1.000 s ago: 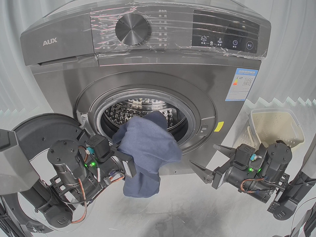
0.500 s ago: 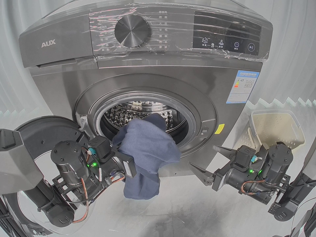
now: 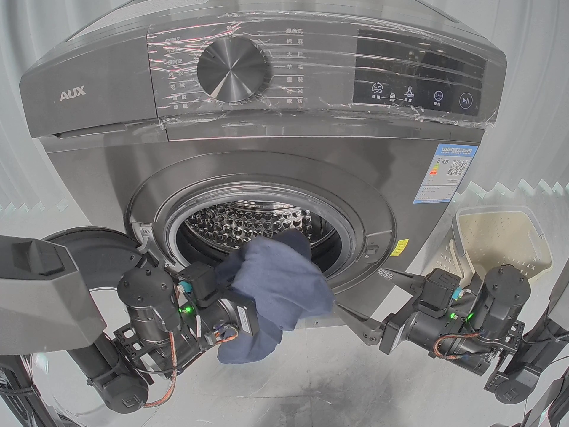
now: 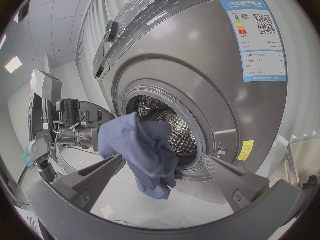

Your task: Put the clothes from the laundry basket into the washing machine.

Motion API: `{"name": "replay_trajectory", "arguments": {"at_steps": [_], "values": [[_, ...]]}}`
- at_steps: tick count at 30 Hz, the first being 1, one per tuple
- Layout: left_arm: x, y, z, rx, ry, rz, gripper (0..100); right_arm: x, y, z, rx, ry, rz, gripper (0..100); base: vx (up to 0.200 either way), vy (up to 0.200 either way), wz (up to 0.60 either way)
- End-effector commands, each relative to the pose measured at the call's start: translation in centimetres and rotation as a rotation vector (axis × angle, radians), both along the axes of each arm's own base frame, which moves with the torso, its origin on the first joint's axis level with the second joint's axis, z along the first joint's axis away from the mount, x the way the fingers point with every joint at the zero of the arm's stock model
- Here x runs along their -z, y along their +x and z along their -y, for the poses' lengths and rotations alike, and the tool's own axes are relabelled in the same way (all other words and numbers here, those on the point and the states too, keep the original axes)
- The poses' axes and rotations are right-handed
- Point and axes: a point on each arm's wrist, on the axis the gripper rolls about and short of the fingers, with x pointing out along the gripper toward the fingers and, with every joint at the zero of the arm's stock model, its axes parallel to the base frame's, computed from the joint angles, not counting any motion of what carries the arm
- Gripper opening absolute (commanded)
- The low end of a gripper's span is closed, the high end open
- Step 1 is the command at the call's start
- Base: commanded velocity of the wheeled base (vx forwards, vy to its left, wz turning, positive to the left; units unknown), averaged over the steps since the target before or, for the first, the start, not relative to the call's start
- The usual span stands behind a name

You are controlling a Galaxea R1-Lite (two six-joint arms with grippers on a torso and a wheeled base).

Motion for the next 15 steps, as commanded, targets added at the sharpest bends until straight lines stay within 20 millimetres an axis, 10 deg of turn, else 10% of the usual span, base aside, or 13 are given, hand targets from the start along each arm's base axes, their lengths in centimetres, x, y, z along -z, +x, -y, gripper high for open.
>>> {"name": "replay_trajectory", "arguments": {"at_steps": [1,15], "values": [[2.1,0.8,0.9,0.040,0.028,-0.050,0,-0.1,-0.1,0.0,-0.004,0.001,0.001,100,0.000,0.000,0.00],[5.8,10.7,2.5,-0.104,-0.040,0.026,0,-0.1,-0.1,0.0,-0.002,0.002,0.002,100,0.000,0.000,0.00]]}}
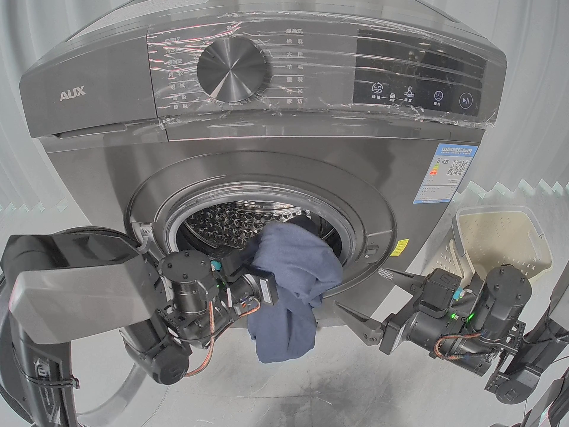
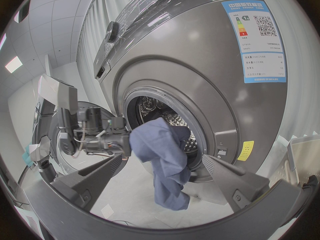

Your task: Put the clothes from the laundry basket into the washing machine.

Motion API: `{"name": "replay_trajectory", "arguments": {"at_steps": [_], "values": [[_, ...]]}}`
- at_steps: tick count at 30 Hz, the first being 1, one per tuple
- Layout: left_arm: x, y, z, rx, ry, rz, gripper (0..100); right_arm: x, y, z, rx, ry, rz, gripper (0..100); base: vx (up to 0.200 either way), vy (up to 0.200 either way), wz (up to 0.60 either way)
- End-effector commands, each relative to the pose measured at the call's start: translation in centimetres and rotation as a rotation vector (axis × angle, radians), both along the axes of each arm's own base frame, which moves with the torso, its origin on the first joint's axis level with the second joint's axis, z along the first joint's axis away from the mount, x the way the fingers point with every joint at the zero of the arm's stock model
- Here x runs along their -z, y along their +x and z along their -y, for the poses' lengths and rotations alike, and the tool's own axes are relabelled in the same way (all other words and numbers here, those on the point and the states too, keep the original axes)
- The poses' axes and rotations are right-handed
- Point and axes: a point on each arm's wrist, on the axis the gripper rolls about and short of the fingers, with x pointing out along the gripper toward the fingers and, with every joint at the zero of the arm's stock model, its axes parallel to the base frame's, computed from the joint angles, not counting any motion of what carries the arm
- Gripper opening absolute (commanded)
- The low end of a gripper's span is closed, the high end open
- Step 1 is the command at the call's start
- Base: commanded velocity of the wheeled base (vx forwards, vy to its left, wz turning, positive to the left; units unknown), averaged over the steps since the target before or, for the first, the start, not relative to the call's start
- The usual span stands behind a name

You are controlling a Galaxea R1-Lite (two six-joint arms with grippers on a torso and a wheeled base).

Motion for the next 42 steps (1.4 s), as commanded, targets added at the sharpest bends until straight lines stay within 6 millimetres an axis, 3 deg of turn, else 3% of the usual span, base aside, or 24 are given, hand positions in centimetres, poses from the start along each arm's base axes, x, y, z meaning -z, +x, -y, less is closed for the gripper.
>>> {"name": "replay_trajectory", "arguments": {"at_steps": [1,5,8,9,12,23,29,30,34,42], "values": [[3.3,4.7,0.2,-0.064,-0.001,0.003,0,0.0,0.0,0.0,0.000,0.002,0.001,100,0.000,0.000,0.00],[3.7,7.9,0.0,-0.110,-0.015,0.032,0,0.0,0.0,0.0,0.000,0.001,0.002,100,0.000,0.000,0.00],[3.7,8.7,-0.1,-0.124,-0.017,0.038,0,0.0,0.0,0.0,0.000,0.001,0.002,100,0.000,0.000,0.00],[3.4,10.1,-0.2,-0.161,-0.018,0.046,0,-0.1,0.0,0.0,-0.001,0.002,0.003,100,0.000,0.000,0.00],[2.4,11.5,0.1,-0.198,-0.031,0.067,0,0.0,0.0,-0.1,-0.001,0.001,0.002,100,0.000,0.000,0.00],[1.5,15.1,1.7,-0.279,-0.084,0.146,0,0.0,0.0,-0.1,-0.003,0.001,0.002,100,0.000,0.000,0.00],[1.5,15.2,1.3,-0.289,-0.081,0.142,0,-0.1,0.1,-0.2,-0.003,0.005,0.007,100,0.000,0.000,0.00],[1.5,15.1,1.3,-0.288,-0.082,0.138,100,-0.1,0.1,-0.2,-0.003,0.005,0.007,100,0.000,0.000,0.00],[2.0,14.1,1.1,-0.282,-0.063,0.094,100,0.1,0.0,-0.1,-0.006,0.000,-0.001,100,0.000,0.000,0.00],[1.6,9.3,0.3,-0.230,0.038,-0.052,100,0.1,0.0,-0.2,-0.009,-0.001,-0.002,100,0.000,0.000,0.00]]}}
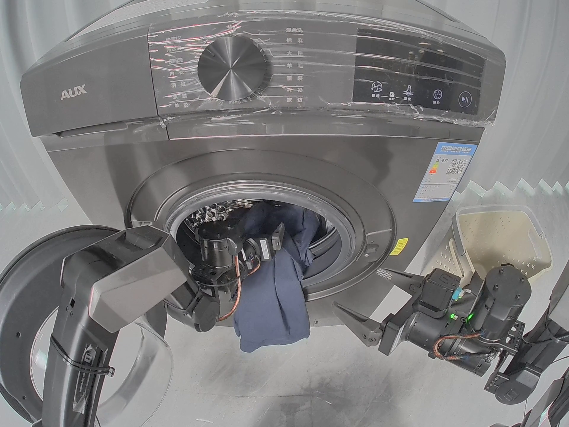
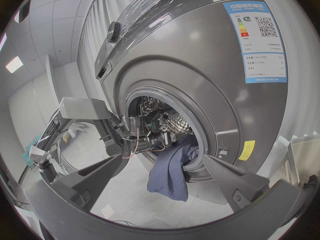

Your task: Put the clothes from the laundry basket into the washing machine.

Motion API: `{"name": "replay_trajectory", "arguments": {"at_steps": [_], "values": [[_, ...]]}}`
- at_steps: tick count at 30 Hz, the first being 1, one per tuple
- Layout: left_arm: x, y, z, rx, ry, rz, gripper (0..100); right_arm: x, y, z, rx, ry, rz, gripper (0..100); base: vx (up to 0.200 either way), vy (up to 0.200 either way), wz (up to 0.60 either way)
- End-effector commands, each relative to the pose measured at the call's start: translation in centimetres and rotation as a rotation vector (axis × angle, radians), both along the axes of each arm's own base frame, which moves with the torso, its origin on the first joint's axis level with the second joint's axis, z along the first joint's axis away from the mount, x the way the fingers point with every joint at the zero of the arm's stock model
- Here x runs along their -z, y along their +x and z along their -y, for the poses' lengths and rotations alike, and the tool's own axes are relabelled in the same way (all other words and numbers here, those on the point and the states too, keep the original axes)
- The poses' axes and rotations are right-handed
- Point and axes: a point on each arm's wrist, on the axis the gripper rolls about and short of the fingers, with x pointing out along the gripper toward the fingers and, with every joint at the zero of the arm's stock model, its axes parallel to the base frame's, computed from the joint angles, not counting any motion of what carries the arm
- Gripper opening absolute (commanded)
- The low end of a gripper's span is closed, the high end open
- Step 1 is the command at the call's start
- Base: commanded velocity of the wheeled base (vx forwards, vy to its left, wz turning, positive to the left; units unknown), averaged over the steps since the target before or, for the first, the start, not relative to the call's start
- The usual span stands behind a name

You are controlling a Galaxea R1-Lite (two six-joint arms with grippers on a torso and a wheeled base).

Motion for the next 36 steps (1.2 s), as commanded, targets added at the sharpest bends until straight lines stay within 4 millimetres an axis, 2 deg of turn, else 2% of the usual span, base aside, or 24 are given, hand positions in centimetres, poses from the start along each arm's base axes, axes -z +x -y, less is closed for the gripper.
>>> {"name": "replay_trajectory", "arguments": {"at_steps": [1,6,7,10,13,14,18,26,27,31,36], "values": [[-2.2,-3.4,-0.1,0.054,0.025,-0.051,100,0.1,0.0,-0.1,-0.003,-0.001,-0.001,100,0.000,0.000,0.00],[-2.1,-4.5,1.1,0.102,0.034,-0.067,100,0.1,-0.1,-0.2,-0.008,-0.002,-0.003,100,0.000,0.000,0.00],[-1.7,-5.1,1.8,0.131,0.045,-0.084,100,0.0,-0.1,-0.2,-0.010,0.001,-0.001,100,0.000,0.000,0.00],[-1.1,-5.6,2.3,0.150,0.058,-0.102,100,0.0,-0.1,-0.2,-0.009,0.001,-0.001,100,0.000,0.000,0.00],[0.0,-5.6,2.5,0.155,0.074,-0.120,100,0.0,-0.1,-0.2,-0.010,0.001,-0.001,100,0.000,0.000,0.00],[1.3,-5.4,2.6,0.155,0.087,-0.138,100,0.1,-0.1,-0.3,-0.010,0.000,-0.002,100,0.000,0.000,0.00],[3.4,-5.2,2.5,0.154,0.128,-0.165,100,0.0,-0.1,-0.2,-0.009,0.001,-0.001,100,0.000,0.000,0.00],[5.2,-4.2,2.9,0.150,0.148,-0.161,100,0.0,-0.1,-0.4,-0.014,0.002,0.000,100,0.000,0.000,0.00],[5.4,-4.0,2.9,0.149,0.149,-0.160,0,0.0,-0.1,-0.4,-0.014,0.002,0.000,100,0.000,0.000,0.00],[5.0,-3.6,2.6,0.136,0.135,-0.142,0,0.0,-0.1,-0.4,-0.015,0.003,0.001,100,0.000,0.000,0.00],[2.8,-1.9,2.3,0.090,0.080,-0.053,0,0.1,-0.1,-0.4,-0.015,0.001,-0.001,100,0.000,0.000,0.00]]}}
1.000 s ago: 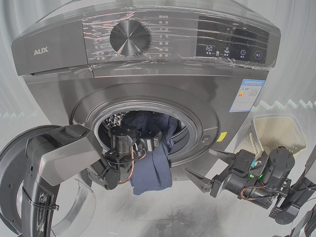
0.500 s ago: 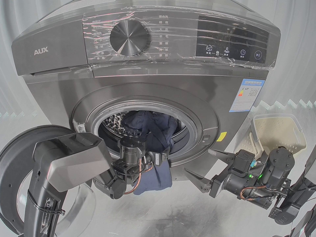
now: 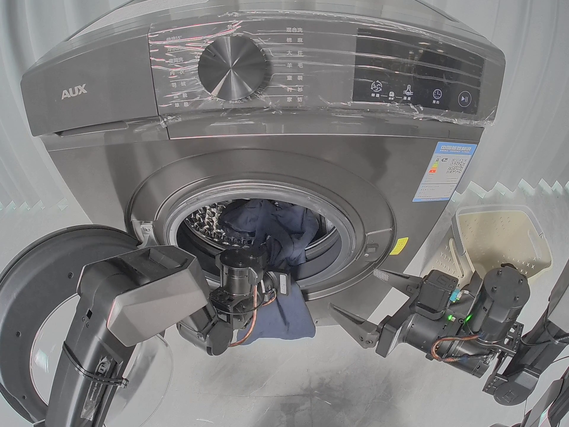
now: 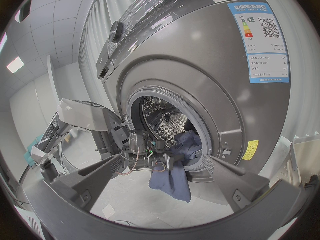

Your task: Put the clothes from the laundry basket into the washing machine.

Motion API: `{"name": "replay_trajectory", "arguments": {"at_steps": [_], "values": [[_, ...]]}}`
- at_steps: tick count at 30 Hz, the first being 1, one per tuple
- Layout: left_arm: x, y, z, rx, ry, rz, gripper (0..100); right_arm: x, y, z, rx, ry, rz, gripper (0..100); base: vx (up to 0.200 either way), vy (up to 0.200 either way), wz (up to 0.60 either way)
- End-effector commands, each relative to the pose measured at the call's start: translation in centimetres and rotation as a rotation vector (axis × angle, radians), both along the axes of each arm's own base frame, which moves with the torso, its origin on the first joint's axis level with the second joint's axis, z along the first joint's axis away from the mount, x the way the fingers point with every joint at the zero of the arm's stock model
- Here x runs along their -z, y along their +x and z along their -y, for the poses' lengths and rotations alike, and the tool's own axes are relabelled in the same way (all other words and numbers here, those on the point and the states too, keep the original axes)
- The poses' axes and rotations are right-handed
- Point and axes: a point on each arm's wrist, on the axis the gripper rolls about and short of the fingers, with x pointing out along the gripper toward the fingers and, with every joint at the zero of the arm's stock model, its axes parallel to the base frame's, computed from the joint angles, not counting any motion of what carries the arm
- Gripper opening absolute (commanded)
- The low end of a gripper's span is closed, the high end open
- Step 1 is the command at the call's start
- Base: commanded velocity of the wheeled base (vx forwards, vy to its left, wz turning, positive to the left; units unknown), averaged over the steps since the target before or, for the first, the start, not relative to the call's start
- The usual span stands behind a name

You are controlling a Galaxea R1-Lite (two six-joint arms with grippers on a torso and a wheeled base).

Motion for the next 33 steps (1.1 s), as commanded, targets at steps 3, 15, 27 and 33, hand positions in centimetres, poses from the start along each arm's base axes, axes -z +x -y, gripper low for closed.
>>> {"name": "replay_trajectory", "arguments": {"at_steps": [3,15,27,33], "values": [[-3.0,2.8,-0.7,-0.080,-0.077,0.128,0,0.0,0.0,-0.1,-0.001,-0.001,0.001,100,0.000,0.000,0.00],[-7.3,6.0,-1.6,-0.159,-0.180,0.292,0,-0.1,0.0,-0.1,-0.002,0.004,0.006,100,0.000,0.000,0.00],[-4.6,2.5,-1.2,-0.104,-0.109,0.134,100,-0.1,0.0,-0.1,-0.004,0.002,0.004,100,0.000,0.000,0.00],[-2.8,-1.2,-0.4,0.003,-0.042,0.012,100,0.0,-0.1,-0.2,-0.010,0.002,0.001,100,0.000,0.000,0.00]]}}
